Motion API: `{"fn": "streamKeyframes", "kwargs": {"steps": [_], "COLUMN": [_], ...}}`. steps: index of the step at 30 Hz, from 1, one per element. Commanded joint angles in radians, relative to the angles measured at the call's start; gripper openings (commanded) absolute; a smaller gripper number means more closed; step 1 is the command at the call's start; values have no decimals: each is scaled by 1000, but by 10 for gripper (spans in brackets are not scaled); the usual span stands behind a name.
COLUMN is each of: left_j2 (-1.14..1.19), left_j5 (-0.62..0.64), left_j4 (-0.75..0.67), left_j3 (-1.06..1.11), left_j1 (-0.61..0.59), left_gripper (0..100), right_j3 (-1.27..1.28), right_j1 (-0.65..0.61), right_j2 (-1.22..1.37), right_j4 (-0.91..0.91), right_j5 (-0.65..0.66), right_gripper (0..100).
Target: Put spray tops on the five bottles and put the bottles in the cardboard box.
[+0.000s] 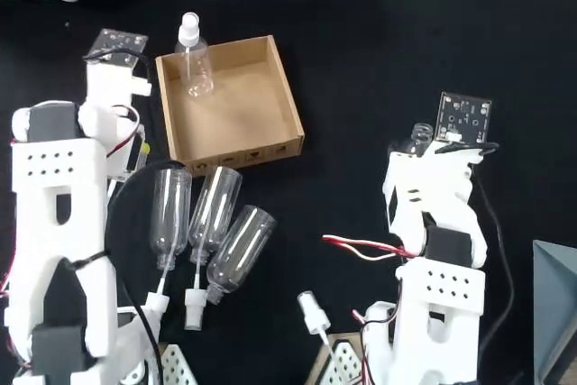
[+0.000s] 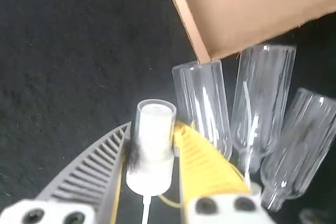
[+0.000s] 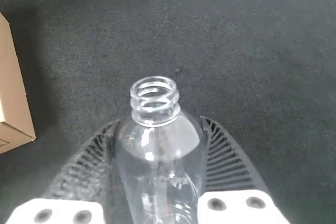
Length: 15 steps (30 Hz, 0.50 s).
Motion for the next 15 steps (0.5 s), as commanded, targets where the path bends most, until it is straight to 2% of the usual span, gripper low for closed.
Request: {"fn": "streamKeyframes", "kwargs": {"steps": [1,8,15], "left_j2": [-77,-167,-245], "left_j5": [87,236,358], "left_j4": [-21,-112,-127], "left_j3": [-16,27,42], "left_j1": [13,13,15], "left_gripper": [30,29,29], "right_j3": [-10,-10,-10], "right_j1": [-25,-25,-25], "right_j2": [-30,-30,-30], "right_j4": [-26,-26,-26], "right_j5": [-2,-2,-2], "right_gripper": [77,77,77]}}
